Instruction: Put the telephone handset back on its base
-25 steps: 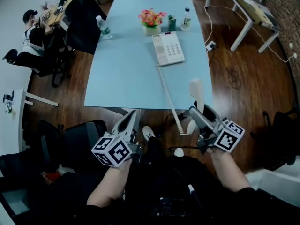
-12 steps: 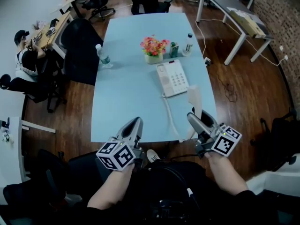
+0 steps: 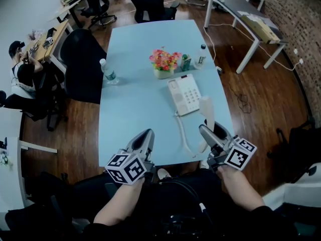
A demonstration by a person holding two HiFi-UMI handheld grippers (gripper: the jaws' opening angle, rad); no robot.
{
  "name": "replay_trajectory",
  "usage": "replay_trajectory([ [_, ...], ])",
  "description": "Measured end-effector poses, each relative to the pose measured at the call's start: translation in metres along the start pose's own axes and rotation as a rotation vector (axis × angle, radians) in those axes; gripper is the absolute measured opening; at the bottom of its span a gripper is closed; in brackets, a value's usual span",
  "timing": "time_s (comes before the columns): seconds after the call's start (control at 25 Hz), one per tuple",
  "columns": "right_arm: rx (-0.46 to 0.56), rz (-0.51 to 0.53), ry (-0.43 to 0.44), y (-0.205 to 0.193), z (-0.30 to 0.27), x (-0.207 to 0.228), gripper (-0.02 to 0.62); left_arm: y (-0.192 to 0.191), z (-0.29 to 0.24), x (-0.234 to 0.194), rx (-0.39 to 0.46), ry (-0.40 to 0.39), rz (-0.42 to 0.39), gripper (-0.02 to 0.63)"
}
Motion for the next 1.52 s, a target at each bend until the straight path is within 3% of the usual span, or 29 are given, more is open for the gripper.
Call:
replay_trajectory([
  [0.16,-0.040,0.023,0.014,0.013,-0.016,0.014,0.229,0.003,-0.007,-0.004,0.039,0.042,0.011,0.000],
  [0.48,-0.178,0.032,0.130,0.039,-0.040,0.048,0.229,-0.007,-0.027,0.004,0.149,0.171,0.065,0.000],
  [0.64,-0.230,0.039,0.117,0.042,-0.055,0.075,0.229,-0.006,-0.038,0.006,0.207,0.224,0.077,0.000],
  [0.92,-0.296,0.012,-0.107,0.005,-0.095,0.144,0.229,-0.021,-0.023,-0.015,0.156,0.313,0.061,0.000],
  [1.12,-0.361,0.102,-0.264,-0.030,-0.156,0.182,0.229,-0.035,-0.011,-0.030,0.080,0.303,0.056,0.000],
  [1.36,-0.474,0.289,-0.480,-0.051,-0.202,0.211,0.229,-0.028,0.000,-0.041,0.079,0.284,0.068,0.000],
  [1.52,-0.498,0.293,-0.561,-0.057,-0.211,0.220,0.229,-0.020,0.006,-0.051,0.079,0.278,0.066,0.000],
])
Point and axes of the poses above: the fingertips, and each gripper's own axes: z backward along the fingers, x to its right, y out of its top, the point moved 5 cm from there along z, backward along the fingers, and after that the axes turned 1 degree about y, right-handed, at the moved point
